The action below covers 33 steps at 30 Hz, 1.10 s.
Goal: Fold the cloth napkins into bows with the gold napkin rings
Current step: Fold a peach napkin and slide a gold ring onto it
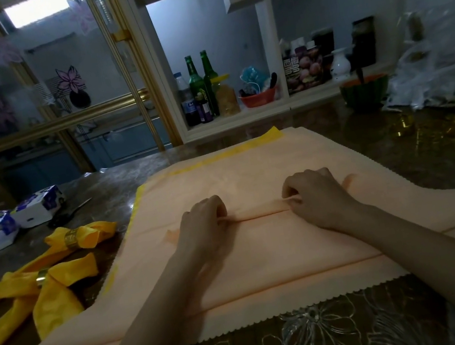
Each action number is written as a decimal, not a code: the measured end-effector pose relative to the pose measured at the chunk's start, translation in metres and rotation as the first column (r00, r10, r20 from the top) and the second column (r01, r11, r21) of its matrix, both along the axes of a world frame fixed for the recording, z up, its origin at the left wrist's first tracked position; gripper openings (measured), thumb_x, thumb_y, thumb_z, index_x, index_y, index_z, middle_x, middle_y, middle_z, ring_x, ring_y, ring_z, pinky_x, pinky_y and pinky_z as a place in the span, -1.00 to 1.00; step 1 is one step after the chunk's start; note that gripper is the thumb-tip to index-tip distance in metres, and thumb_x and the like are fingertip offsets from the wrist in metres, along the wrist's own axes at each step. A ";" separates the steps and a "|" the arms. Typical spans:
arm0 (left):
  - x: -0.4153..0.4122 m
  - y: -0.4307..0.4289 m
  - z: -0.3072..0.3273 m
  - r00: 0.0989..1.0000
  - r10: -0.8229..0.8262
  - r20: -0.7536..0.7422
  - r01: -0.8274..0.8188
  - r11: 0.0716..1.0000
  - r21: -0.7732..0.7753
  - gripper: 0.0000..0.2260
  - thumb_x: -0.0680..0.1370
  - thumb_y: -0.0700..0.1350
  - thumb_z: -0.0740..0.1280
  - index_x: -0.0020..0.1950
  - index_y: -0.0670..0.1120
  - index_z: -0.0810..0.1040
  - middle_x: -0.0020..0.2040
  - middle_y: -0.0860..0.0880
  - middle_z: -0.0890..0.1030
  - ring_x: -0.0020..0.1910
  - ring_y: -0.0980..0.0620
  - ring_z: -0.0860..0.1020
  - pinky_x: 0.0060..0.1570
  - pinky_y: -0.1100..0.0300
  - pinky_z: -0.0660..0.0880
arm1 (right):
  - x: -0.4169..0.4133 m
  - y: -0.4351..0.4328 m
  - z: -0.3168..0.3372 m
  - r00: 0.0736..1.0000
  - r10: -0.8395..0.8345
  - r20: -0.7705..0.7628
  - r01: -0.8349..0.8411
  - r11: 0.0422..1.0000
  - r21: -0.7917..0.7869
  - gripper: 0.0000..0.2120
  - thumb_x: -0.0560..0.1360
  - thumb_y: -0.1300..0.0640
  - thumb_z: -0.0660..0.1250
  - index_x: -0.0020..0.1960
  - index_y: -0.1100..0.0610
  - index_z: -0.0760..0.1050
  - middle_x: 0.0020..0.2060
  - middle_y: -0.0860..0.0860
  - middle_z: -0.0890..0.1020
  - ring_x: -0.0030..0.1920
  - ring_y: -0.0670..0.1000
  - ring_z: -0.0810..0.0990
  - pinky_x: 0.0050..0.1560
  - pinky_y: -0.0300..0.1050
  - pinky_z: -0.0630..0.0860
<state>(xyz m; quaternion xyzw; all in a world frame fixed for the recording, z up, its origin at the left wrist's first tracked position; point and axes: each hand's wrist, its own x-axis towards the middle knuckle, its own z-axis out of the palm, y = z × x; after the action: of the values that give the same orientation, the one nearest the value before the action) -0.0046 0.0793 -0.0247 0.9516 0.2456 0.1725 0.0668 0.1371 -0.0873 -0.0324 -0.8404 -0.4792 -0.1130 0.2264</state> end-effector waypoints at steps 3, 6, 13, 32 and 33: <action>-0.002 0.002 0.011 0.977 0.012 -0.211 -0.038 0.992 -0.121 -0.89 0.50 -0.11 0.31 0.00 -0.02 0.55 0.03 -0.01 0.52 0.01 -0.02 0.50 0.03 0.08 0.47 | -0.006 0.000 0.003 0.990 0.064 0.122 -0.052 0.994 -0.099 -0.86 0.50 0.22 0.23 -0.03 0.01 0.47 -0.02 -0.05 0.51 0.00 -0.03 0.42 0.19 -0.11 0.25; -0.003 0.004 0.015 0.964 0.009 -0.265 -0.071 0.972 -0.224 -0.75 0.54 0.04 0.29 0.01 -0.11 0.61 -0.03 -0.06 0.59 -0.05 -0.03 0.54 -0.02 0.07 0.47 | -0.009 -0.002 0.004 0.997 0.079 0.005 -0.078 0.988 -0.131 -0.91 0.49 0.20 0.22 -0.10 0.04 0.47 -0.04 -0.04 0.51 -0.04 -0.02 0.44 0.15 -0.11 0.35; -0.006 0.003 0.010 0.978 0.170 -0.118 -0.191 0.960 -0.203 -0.68 0.53 0.10 0.31 -0.22 -0.14 0.56 -0.24 -0.06 0.56 -0.15 -0.07 0.55 -0.20 0.13 0.42 | -0.005 -0.004 0.005 0.983 0.030 -0.180 -0.039 0.998 -0.047 -0.82 0.52 0.08 0.28 0.03 0.10 0.61 -0.05 -0.01 0.63 -0.07 -0.05 0.53 0.10 -0.10 0.47; -0.007 -0.005 0.017 0.945 0.004 -0.327 -0.056 0.987 -0.148 -0.69 0.52 0.10 0.30 -0.10 -0.15 0.60 -0.10 -0.09 0.56 -0.02 -0.09 0.52 -0.04 0.10 0.45 | -0.020 -0.006 0.014 0.991 0.098 -0.094 -0.120 0.956 -0.267 -0.86 0.53 0.02 0.21 0.02 0.00 0.50 0.02 -0.05 0.47 -0.01 -0.03 0.42 0.03 -0.14 0.28; -0.006 -0.006 0.015 0.946 0.025 -0.322 -0.077 0.986 -0.150 -0.67 0.52 0.11 0.29 -0.21 -0.15 0.57 -0.21 -0.08 0.53 -0.10 -0.09 0.52 -0.13 0.13 0.42 | -0.019 -0.006 0.015 0.992 0.088 -0.093 -0.110 0.958 -0.265 -0.82 0.55 -0.02 0.19 0.04 0.00 0.52 0.03 -0.05 0.49 0.00 -0.03 0.44 0.05 -0.14 0.28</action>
<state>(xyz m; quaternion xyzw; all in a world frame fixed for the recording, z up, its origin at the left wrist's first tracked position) -0.0105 0.0732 -0.0094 0.9517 0.2908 -0.0023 0.0982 0.1177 -0.0930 -0.0179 -0.8422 -0.5221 -0.0013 0.1343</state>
